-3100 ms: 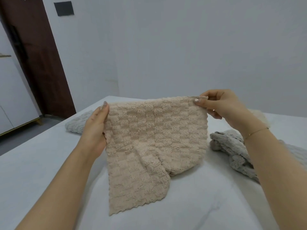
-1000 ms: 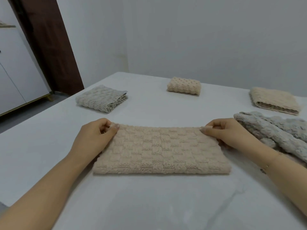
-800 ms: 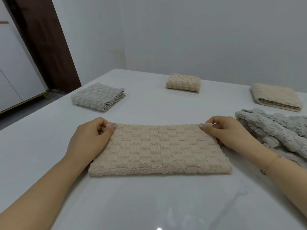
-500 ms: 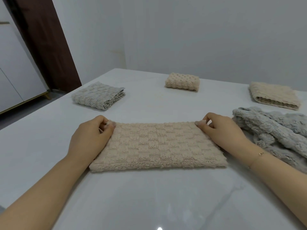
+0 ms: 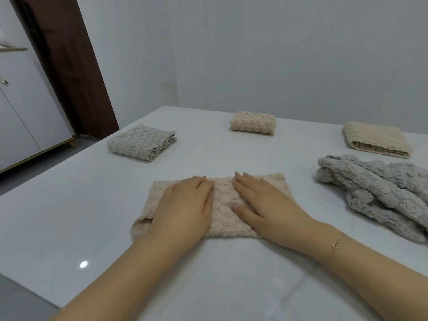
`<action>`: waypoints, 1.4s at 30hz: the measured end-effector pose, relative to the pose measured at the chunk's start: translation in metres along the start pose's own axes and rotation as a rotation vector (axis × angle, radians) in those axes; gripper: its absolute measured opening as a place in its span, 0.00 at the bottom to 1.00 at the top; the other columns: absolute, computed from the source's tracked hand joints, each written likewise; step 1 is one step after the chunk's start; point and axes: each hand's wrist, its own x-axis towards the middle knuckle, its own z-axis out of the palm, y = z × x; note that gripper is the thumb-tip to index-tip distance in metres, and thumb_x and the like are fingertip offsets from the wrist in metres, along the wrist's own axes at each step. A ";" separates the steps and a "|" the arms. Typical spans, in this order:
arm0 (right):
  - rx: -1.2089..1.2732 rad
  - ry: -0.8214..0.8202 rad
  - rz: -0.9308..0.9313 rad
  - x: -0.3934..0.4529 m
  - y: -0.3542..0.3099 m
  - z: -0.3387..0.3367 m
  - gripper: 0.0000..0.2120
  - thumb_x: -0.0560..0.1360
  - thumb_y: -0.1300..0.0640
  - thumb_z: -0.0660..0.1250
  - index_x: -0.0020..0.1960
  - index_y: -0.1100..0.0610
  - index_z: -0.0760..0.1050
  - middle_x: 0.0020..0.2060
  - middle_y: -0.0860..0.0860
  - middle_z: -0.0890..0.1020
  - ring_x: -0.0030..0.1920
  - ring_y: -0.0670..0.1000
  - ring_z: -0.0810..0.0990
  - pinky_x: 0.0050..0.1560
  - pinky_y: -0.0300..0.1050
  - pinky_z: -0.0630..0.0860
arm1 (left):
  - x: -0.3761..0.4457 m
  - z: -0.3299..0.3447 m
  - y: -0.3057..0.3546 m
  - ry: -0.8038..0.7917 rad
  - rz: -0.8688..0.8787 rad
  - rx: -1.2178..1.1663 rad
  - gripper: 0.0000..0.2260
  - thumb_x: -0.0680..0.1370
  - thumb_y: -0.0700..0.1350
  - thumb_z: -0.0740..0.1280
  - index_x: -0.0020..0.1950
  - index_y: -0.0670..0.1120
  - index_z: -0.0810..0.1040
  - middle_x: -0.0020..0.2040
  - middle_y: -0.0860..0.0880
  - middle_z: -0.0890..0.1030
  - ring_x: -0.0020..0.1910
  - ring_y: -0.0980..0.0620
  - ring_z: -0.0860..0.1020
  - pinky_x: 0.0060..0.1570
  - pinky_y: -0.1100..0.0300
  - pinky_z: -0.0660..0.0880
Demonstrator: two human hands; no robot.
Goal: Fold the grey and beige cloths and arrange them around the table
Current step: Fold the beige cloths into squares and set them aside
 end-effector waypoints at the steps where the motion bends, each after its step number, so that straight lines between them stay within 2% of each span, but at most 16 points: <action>1: 0.017 -0.034 0.019 0.000 0.003 0.004 0.31 0.79 0.38 0.45 0.78 0.52 0.47 0.77 0.45 0.47 0.76 0.42 0.42 0.73 0.38 0.38 | -0.001 0.005 -0.006 0.025 -0.039 -0.015 0.24 0.78 0.54 0.46 0.67 0.51 0.72 0.67 0.53 0.73 0.65 0.52 0.71 0.63 0.55 0.66; 6: -0.028 -0.063 0.037 0.002 0.006 0.008 0.31 0.80 0.39 0.44 0.78 0.50 0.42 0.77 0.43 0.43 0.75 0.39 0.38 0.72 0.37 0.35 | 0.000 0.005 -0.036 0.178 -0.128 -0.022 0.15 0.79 0.52 0.56 0.61 0.52 0.76 0.55 0.53 0.80 0.53 0.49 0.77 0.51 0.52 0.72; 9: -0.030 -0.076 0.048 0.002 0.004 0.008 0.33 0.77 0.37 0.41 0.78 0.49 0.41 0.77 0.43 0.42 0.73 0.37 0.37 0.71 0.36 0.33 | 0.006 -0.002 -0.052 0.199 -0.271 -0.036 0.13 0.79 0.49 0.60 0.62 0.50 0.76 0.57 0.50 0.80 0.55 0.47 0.77 0.54 0.50 0.71; 11: -0.025 -0.089 0.051 0.002 0.002 0.006 0.36 0.74 0.34 0.38 0.78 0.49 0.41 0.76 0.42 0.42 0.72 0.36 0.37 0.71 0.36 0.33 | 0.009 -0.010 -0.061 0.296 -0.354 -0.016 0.13 0.79 0.43 0.60 0.62 0.47 0.76 0.59 0.47 0.79 0.57 0.44 0.76 0.55 0.48 0.68; 13: -0.019 -0.081 0.046 0.002 0.002 0.006 0.39 0.70 0.33 0.35 0.78 0.49 0.41 0.76 0.41 0.43 0.72 0.36 0.37 0.71 0.35 0.33 | 0.007 -0.018 -0.055 0.447 -0.269 0.011 0.15 0.77 0.40 0.58 0.61 0.44 0.77 0.58 0.45 0.80 0.55 0.42 0.76 0.54 0.48 0.69; 15: -0.014 -0.080 0.050 0.003 0.002 0.006 0.39 0.70 0.33 0.34 0.78 0.49 0.42 0.76 0.41 0.43 0.72 0.36 0.37 0.71 0.36 0.34 | 0.003 -0.023 -0.034 0.491 -0.047 -0.004 0.18 0.75 0.41 0.57 0.62 0.43 0.77 0.58 0.46 0.80 0.57 0.44 0.76 0.56 0.50 0.70; 17: -0.018 -0.082 0.052 0.004 0.003 0.007 0.39 0.72 0.31 0.36 0.78 0.49 0.42 0.76 0.42 0.43 0.72 0.36 0.37 0.71 0.36 0.34 | 0.000 -0.017 -0.015 0.317 0.114 -0.010 0.19 0.77 0.48 0.56 0.65 0.47 0.75 0.61 0.49 0.79 0.60 0.48 0.75 0.58 0.56 0.69; 18: -0.022 -0.081 0.050 0.004 0.004 0.007 0.39 0.72 0.30 0.36 0.78 0.48 0.41 0.77 0.42 0.43 0.72 0.36 0.37 0.71 0.36 0.34 | -0.001 -0.012 -0.010 0.178 0.113 -0.040 0.22 0.78 0.54 0.52 0.69 0.49 0.72 0.65 0.50 0.76 0.63 0.50 0.73 0.60 0.59 0.66; 21: -0.027 -0.079 0.064 0.003 0.004 0.008 0.37 0.73 0.31 0.37 0.78 0.46 0.41 0.77 0.41 0.43 0.73 0.37 0.37 0.71 0.36 0.34 | 0.000 0.007 -0.022 -0.170 -0.040 -0.037 0.27 0.80 0.63 0.44 0.77 0.56 0.53 0.78 0.53 0.52 0.77 0.56 0.50 0.74 0.59 0.46; 23: -0.029 -0.080 0.086 0.002 0.004 0.007 0.36 0.73 0.31 0.36 0.77 0.45 0.40 0.77 0.42 0.42 0.74 0.39 0.38 0.72 0.38 0.35 | 0.002 0.012 -0.030 -0.234 -0.087 0.009 0.27 0.79 0.64 0.44 0.77 0.60 0.46 0.78 0.56 0.44 0.76 0.58 0.41 0.74 0.56 0.38; 27: -0.028 -0.094 0.158 -0.004 0.011 0.002 0.35 0.74 0.33 0.39 0.77 0.47 0.40 0.77 0.43 0.42 0.75 0.40 0.38 0.74 0.41 0.36 | -0.001 0.012 -0.028 -0.217 -0.117 0.016 0.26 0.79 0.64 0.43 0.77 0.61 0.44 0.78 0.57 0.43 0.76 0.58 0.39 0.74 0.54 0.37; 33: 0.052 -0.135 0.207 -0.017 0.042 -0.009 0.32 0.78 0.37 0.46 0.78 0.49 0.43 0.77 0.44 0.44 0.75 0.40 0.41 0.73 0.37 0.38 | -0.003 0.010 -0.026 -0.241 -0.134 0.039 0.27 0.78 0.64 0.41 0.77 0.60 0.43 0.79 0.55 0.43 0.77 0.56 0.40 0.75 0.51 0.38; 37: 0.413 0.092 0.283 -0.019 0.059 -0.019 0.22 0.81 0.46 0.50 0.72 0.52 0.65 0.73 0.44 0.64 0.68 0.35 0.57 0.68 0.28 0.45 | -0.007 -0.001 0.002 -0.087 -0.034 0.186 0.34 0.73 0.62 0.31 0.77 0.55 0.48 0.79 0.50 0.49 0.77 0.52 0.48 0.74 0.48 0.45; 39: 0.632 0.189 0.379 -0.017 0.061 -0.022 0.19 0.81 0.46 0.51 0.64 0.51 0.74 0.64 0.41 0.72 0.61 0.35 0.66 0.56 0.15 0.54 | -0.008 -0.006 0.027 0.012 0.103 0.073 0.31 0.76 0.61 0.38 0.74 0.53 0.61 0.74 0.51 0.63 0.73 0.50 0.61 0.69 0.51 0.60; 40: 0.712 0.205 0.414 -0.016 0.061 -0.023 0.19 0.81 0.46 0.52 0.61 0.52 0.76 0.60 0.41 0.74 0.57 0.35 0.69 0.47 0.12 0.57 | -0.008 -0.007 0.040 0.019 0.192 -0.012 0.27 0.77 0.60 0.44 0.70 0.52 0.67 0.68 0.52 0.69 0.67 0.51 0.67 0.63 0.53 0.67; 42: 0.843 0.216 0.443 -0.014 0.063 -0.023 0.19 0.81 0.45 0.52 0.57 0.53 0.78 0.57 0.42 0.76 0.52 0.33 0.73 0.43 0.15 0.62 | -0.006 -0.005 0.065 -0.024 0.361 -0.100 0.18 0.78 0.59 0.55 0.63 0.52 0.73 0.57 0.53 0.73 0.57 0.53 0.70 0.50 0.56 0.70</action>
